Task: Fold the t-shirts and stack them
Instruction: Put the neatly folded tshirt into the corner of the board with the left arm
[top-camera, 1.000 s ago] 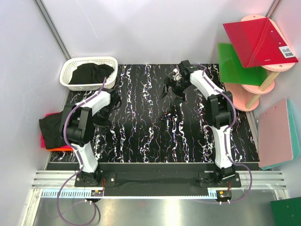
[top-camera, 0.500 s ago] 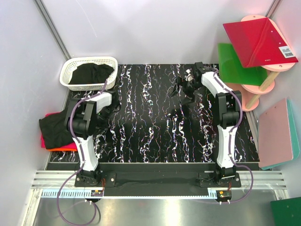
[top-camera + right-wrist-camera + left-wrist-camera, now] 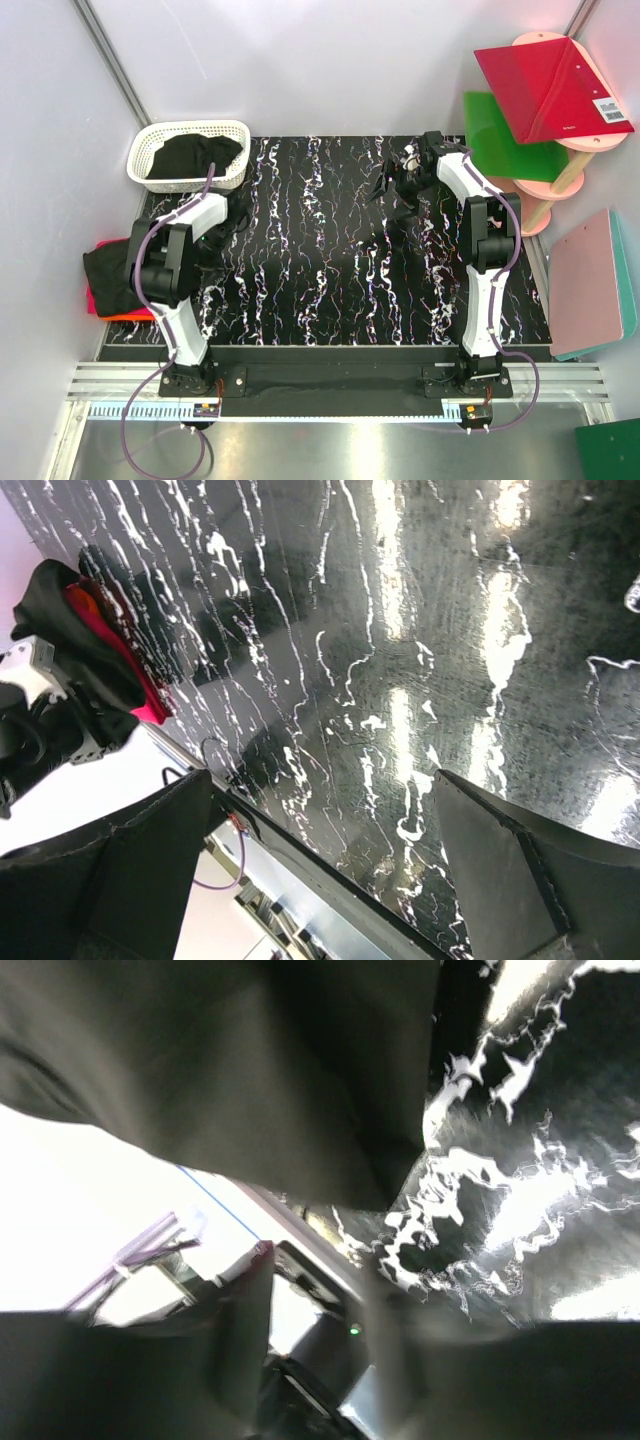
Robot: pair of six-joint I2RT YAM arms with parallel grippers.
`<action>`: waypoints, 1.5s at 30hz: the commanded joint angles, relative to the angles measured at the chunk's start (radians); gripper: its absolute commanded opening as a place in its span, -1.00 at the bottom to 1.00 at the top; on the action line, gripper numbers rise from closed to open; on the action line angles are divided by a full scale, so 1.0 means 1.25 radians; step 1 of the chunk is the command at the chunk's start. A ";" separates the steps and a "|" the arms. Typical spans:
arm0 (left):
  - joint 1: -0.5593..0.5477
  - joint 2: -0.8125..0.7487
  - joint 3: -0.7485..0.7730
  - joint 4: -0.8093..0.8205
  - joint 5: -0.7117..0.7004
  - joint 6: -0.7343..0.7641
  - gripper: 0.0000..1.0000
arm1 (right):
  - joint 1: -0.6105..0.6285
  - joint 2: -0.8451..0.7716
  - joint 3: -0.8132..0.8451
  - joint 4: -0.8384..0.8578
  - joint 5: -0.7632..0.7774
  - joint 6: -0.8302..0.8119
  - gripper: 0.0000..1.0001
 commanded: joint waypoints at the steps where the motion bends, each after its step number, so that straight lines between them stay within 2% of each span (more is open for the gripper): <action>1: -0.031 -0.042 0.000 -0.086 0.024 -0.002 0.90 | 0.001 -0.036 -0.001 0.027 -0.031 0.009 0.99; 2: -0.047 -0.033 0.001 -0.085 0.019 -0.004 0.98 | 0.001 -0.036 -0.002 0.027 -0.029 0.009 1.00; 6: -0.060 0.032 0.007 -0.075 -0.001 -0.004 0.98 | 0.001 -0.036 -0.001 0.028 -0.028 0.005 0.99; 15: -0.041 0.102 0.009 -0.059 -0.038 -0.009 0.54 | -0.004 -0.041 -0.011 0.026 -0.025 0.000 0.99; 16: -0.031 0.101 0.007 -0.055 -0.039 -0.010 0.44 | -0.005 -0.040 -0.014 0.027 -0.026 0.000 0.99; 19: -0.014 0.103 0.000 -0.049 -0.047 -0.015 -0.25 | -0.008 -0.037 -0.018 0.027 -0.029 0.000 0.99; 20: -0.009 0.106 -0.003 -0.047 -0.049 -0.015 -0.61 | -0.010 -0.036 -0.018 0.028 -0.032 0.000 0.99; 21: -0.004 0.108 -0.006 -0.045 -0.052 -0.015 -0.81 | -0.009 -0.036 -0.018 0.027 -0.032 0.000 0.99; 22: 0.005 0.107 -0.009 -0.048 -0.056 -0.022 -1.00 | -0.010 -0.032 -0.018 0.028 -0.033 0.001 0.99; 23: 0.011 0.106 -0.011 -0.049 -0.061 -0.026 -1.00 | -0.010 -0.031 -0.017 0.027 -0.036 0.001 1.00; 30: 0.078 0.031 -0.036 -0.049 -0.058 -0.032 -1.00 | -0.016 -0.025 -0.025 0.029 -0.047 0.005 0.99; 38: 0.026 -0.051 -0.044 -0.055 -0.033 -0.025 -1.00 | -0.015 -0.008 -0.024 0.043 -0.070 0.020 0.99; 39: 0.010 -0.051 -0.039 -0.053 -0.018 -0.014 -0.93 | -0.015 -0.005 -0.024 0.044 -0.071 0.020 0.99; 40: 0.000 -0.049 -0.036 -0.045 -0.012 -0.008 -0.46 | -0.015 -0.004 -0.024 0.044 -0.070 0.020 1.00; 44: -0.035 -0.001 -0.019 -0.045 -0.024 -0.006 0.76 | -0.015 -0.008 -0.029 0.045 -0.070 0.019 0.99; 45: -0.039 0.007 -0.017 -0.045 -0.030 -0.009 0.78 | -0.015 -0.009 -0.033 0.045 -0.069 0.020 0.99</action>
